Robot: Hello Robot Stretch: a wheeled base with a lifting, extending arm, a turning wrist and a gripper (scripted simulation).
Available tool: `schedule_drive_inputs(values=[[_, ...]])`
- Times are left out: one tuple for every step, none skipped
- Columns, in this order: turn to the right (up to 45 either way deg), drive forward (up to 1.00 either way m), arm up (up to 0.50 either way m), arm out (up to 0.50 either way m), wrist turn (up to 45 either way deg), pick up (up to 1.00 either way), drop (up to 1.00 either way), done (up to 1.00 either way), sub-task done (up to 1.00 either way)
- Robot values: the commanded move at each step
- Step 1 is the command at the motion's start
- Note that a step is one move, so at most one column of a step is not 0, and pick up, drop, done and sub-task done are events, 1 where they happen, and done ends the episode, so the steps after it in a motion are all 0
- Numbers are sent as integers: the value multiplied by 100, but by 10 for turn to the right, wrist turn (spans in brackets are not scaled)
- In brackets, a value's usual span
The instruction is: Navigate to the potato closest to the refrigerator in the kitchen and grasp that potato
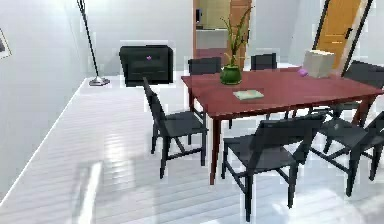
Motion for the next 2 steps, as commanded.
schedule_drive_inputs(values=[[-120,0,0,0,0,0,0,0,0],[0,10,0,0,0,0,0,0,0]])
